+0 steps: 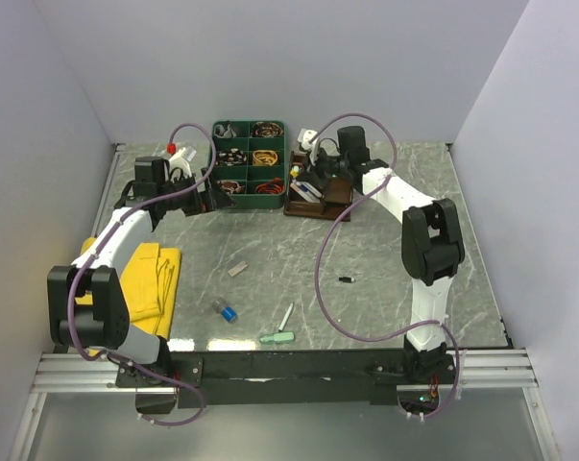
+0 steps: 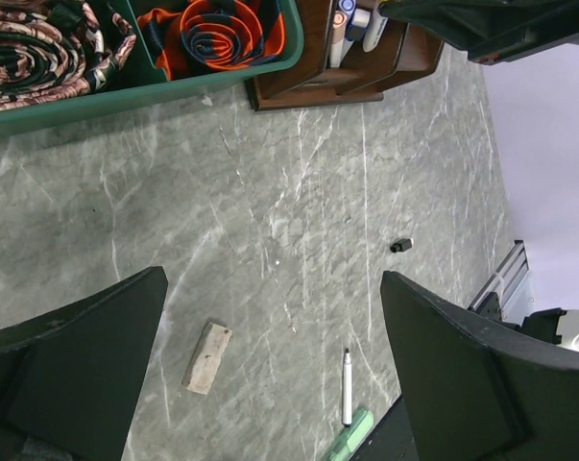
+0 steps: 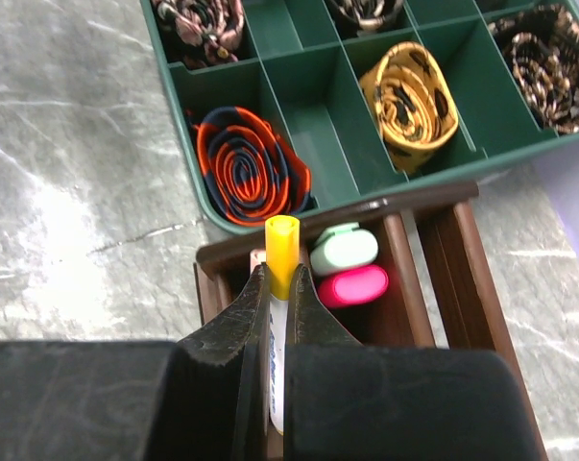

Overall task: Sort the stationery into containers
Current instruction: Place the pen in the storage box, then pick up the pen from the center of the board.

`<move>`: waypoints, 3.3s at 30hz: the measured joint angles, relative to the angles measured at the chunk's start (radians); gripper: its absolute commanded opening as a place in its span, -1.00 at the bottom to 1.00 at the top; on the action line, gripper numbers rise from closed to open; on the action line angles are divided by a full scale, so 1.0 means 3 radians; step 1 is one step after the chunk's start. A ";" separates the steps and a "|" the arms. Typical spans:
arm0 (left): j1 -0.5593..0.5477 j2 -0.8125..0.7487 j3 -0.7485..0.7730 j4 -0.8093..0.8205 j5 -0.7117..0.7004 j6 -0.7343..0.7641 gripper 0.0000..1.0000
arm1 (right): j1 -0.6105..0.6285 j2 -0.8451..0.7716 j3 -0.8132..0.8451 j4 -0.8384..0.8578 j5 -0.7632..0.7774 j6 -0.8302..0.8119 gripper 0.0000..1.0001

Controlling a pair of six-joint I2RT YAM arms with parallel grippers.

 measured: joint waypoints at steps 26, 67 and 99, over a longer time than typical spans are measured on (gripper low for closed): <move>-0.0103 0.0092 0.0273 0.0042 0.0075 -0.0062 0.99 | 0.0043 0.0001 -0.0301 0.0057 0.0381 -0.0364 -0.98; -0.2112 -0.0217 -0.0245 -0.0881 -0.1593 0.0284 0.38 | 0.0217 -0.2866 -0.2385 -0.0781 0.0938 0.0403 -0.19; -0.3394 0.0870 -0.0081 -0.1090 -0.2188 -0.0436 -0.15 | -0.0163 -0.4618 -0.3276 -0.0706 0.1553 0.0338 -0.20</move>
